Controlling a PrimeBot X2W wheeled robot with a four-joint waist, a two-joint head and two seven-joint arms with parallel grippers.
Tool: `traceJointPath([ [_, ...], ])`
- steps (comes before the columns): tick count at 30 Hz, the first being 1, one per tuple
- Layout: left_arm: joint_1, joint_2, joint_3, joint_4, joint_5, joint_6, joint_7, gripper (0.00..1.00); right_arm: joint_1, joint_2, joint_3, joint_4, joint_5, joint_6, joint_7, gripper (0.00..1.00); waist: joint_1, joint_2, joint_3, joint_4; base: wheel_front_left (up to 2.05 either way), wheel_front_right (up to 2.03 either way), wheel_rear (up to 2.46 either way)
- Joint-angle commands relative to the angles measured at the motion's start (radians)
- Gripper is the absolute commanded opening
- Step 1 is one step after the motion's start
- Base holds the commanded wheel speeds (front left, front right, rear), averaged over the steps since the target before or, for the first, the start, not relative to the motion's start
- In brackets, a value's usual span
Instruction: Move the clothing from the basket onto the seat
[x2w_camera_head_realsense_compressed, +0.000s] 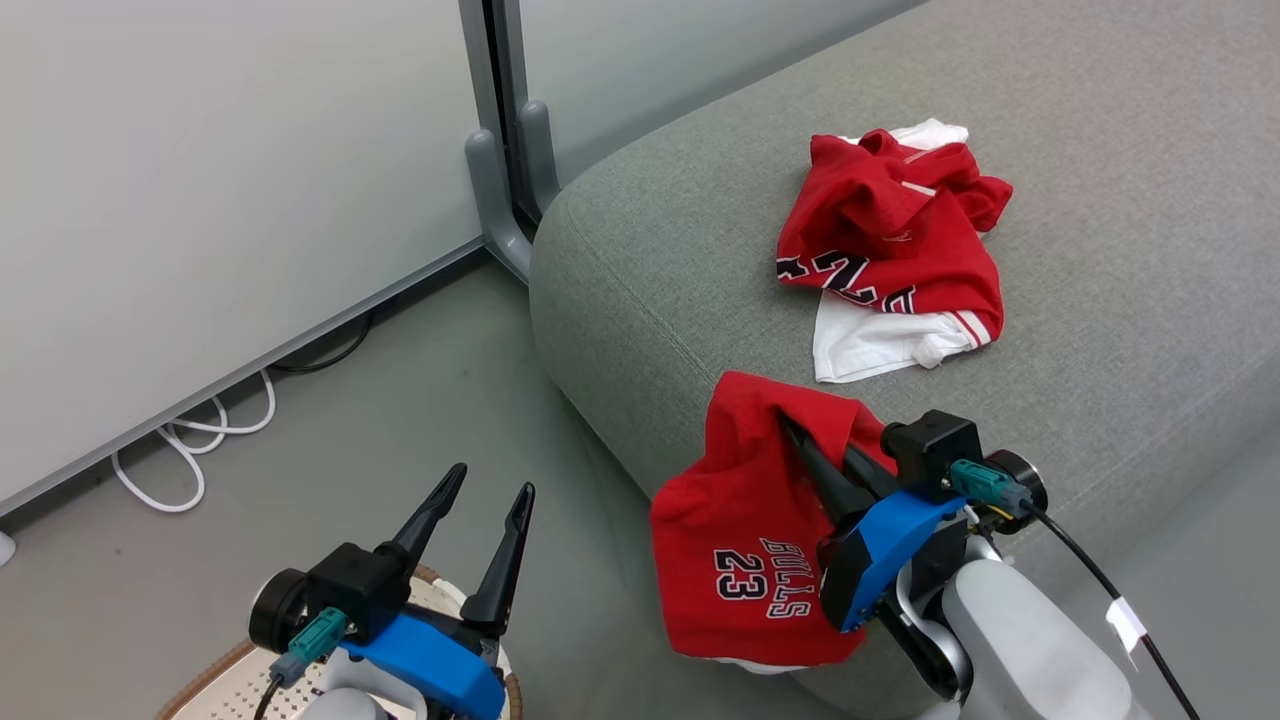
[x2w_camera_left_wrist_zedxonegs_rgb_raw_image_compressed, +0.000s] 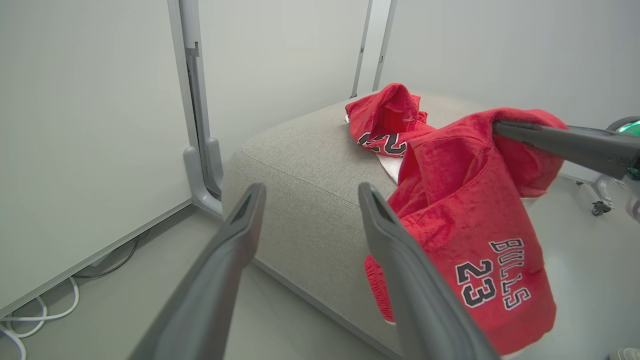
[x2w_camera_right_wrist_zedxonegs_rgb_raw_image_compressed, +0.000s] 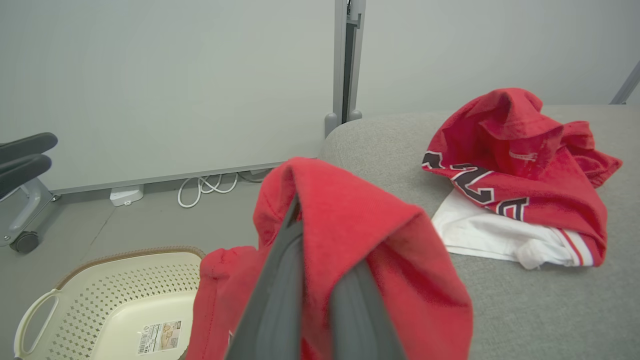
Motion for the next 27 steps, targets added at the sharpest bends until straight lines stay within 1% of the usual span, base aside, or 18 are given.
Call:
traceJointPath([
  [1,-0.012,0.014,-0.005,0.006,-0.004,-0.003,-0.003,1.00,0.009,0.006,-0.005,-0.006,-0.009,0.000,-0.008,0.00,0.0000,0.0000,0.011,-0.007,0.00,0.00,0.00],
  [11,-0.049,0.030,-0.043,0.026,-0.027,-0.003,-0.003,1.00,0.029,0.021,-0.046,-0.025,-0.026,0.000,-0.005,0.00,0.0000,0.0000,0.032,-0.012,0.00,0.00,0.00],
  [14,-0.049,0.033,-0.043,0.023,-0.026,-0.003,-0.003,1.00,-0.008,0.013,-0.071,-0.032,-0.017,0.000,0.004,0.00,0.0000,0.0000,0.041,-0.012,0.00,0.00,0.00],
  [20,-0.051,0.059,-0.034,-0.004,-0.009,-0.003,-0.003,1.00,-0.181,-0.042,-0.145,-0.026,-0.005,0.000,0.047,0.00,0.0000,0.0000,0.099,-0.014,0.00,0.00,0.00],
  [23,-0.075,0.069,-0.057,-0.022,0.005,-0.003,-0.003,1.00,-0.290,-0.090,-0.218,0.003,0.037,0.000,0.060,0.00,0.0000,0.0000,0.154,0.016,0.00,0.00,0.00],
  [27,-0.130,0.096,-0.107,-0.034,0.011,-0.004,-0.003,1.00,-0.436,-0.181,-0.332,0.072,0.034,0.000,0.056,0.00,0.0000,0.0000,0.238,0.072,0.00,0.00,0.00],
])
